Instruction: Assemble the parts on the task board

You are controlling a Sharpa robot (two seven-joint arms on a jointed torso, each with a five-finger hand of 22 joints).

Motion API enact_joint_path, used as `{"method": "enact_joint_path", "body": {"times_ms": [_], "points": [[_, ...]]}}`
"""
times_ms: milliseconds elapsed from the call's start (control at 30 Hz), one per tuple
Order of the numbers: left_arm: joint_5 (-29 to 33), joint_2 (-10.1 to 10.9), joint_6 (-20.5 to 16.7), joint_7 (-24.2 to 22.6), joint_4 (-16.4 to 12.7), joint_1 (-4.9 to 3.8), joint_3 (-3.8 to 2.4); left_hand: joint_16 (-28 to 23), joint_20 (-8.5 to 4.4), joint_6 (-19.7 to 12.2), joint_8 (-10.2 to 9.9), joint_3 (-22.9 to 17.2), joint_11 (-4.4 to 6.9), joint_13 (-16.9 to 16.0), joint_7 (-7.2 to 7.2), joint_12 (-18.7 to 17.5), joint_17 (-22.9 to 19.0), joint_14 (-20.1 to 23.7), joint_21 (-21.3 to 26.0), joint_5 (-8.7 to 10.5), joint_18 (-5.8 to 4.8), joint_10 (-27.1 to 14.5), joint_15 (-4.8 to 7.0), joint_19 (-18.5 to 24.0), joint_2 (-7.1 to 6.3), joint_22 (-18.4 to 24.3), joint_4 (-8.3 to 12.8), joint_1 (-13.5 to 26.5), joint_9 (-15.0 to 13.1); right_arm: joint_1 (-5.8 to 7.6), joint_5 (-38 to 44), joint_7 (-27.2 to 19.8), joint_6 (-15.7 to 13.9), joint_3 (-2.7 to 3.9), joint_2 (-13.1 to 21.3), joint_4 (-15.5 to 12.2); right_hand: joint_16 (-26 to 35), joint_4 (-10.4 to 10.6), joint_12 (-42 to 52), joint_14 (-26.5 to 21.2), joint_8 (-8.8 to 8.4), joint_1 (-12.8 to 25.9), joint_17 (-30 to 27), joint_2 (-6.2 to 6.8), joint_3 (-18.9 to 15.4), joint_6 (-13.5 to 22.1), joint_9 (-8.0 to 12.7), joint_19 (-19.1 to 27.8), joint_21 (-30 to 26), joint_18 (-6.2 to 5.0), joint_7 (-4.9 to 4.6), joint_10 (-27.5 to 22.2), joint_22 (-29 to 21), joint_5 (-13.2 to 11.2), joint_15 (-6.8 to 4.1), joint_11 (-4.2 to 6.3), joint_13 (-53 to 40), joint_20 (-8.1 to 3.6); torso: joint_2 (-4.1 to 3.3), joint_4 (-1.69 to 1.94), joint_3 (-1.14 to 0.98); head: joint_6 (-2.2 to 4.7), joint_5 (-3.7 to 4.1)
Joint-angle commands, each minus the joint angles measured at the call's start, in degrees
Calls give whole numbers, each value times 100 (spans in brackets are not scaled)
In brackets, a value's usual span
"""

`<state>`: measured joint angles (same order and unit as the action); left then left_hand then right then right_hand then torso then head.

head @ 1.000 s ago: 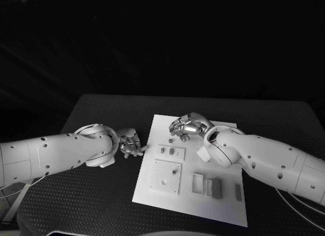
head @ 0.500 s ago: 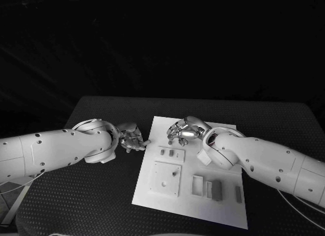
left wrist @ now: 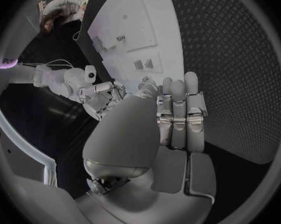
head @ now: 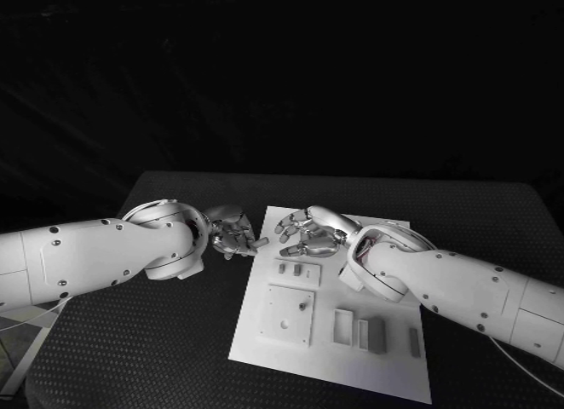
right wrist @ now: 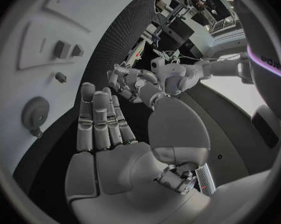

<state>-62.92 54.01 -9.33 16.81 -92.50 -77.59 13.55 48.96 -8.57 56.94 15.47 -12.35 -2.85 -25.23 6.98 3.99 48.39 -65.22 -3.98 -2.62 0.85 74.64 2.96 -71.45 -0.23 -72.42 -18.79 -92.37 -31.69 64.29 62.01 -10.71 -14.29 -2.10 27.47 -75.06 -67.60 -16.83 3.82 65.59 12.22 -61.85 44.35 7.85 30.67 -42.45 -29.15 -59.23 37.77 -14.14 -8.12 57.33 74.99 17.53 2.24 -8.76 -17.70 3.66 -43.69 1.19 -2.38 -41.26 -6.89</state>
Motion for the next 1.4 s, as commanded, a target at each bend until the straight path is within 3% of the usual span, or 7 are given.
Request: {"method": "enact_joint_path", "body": {"times_ms": [33,667,900,1400], "points": [[-30,-1,-88,-99,-45,-15,-1,31,0,79,86,-318,-5,-8,-27,22,4,-19,-28,-19,79,28,12,1,98,-8,296,-35,-82,-7,314,-525,-268,2,2,-28,14,1,-16,-47,-18,-23,-9,66,-51,68,16,34,-38,-86,7,-72,100,14,7,-10,79,22,-2,-4,-1,23,9],[226,65,-389,-146,-202,-15,-1,42,-8,91,101,-364,7,-10,-34,26,2,-50,-30,-19,81,60,26,-22,69,-15,298,-32,-99,-19,60,-480,-530,0,-12,122,-63,4,23,-41,139,-140,-45,-78,-87,-102,12,-11,-40,-86,-122,22,100,23,-2,0,304,24,-2,-7,-3,68,58],[505,83,-467,-269,-259,-15,-1,44,-10,92,103,-376,9,-10,-35,25,1,-55,-30,-19,81,64,29,-27,67,-16,300,-33,-102,-24,-596,-439,-409,0,-82,234,-94,4,37,-13,194,-153,-60,-161,-79,-181,19,-45,-31,-86,-163,73,103,23,-13,11,366,15,-1,-3,-3,78,73],[849,59,-697,-457,-274,-15,-1,45,-12,92,105,-387,11,-10,-35,24,0,-60,-30,-19,81,67,32,-32,65,-17,302,-33,-105,-44,-682,-481,-87,0,-136,250,-126,2,90,21,341,-132,-94,-281,-81,-437,10,-86,-21,-86,-241,234,105,25,-58,57,451,-6,0,-6,-6,86,93]]}}
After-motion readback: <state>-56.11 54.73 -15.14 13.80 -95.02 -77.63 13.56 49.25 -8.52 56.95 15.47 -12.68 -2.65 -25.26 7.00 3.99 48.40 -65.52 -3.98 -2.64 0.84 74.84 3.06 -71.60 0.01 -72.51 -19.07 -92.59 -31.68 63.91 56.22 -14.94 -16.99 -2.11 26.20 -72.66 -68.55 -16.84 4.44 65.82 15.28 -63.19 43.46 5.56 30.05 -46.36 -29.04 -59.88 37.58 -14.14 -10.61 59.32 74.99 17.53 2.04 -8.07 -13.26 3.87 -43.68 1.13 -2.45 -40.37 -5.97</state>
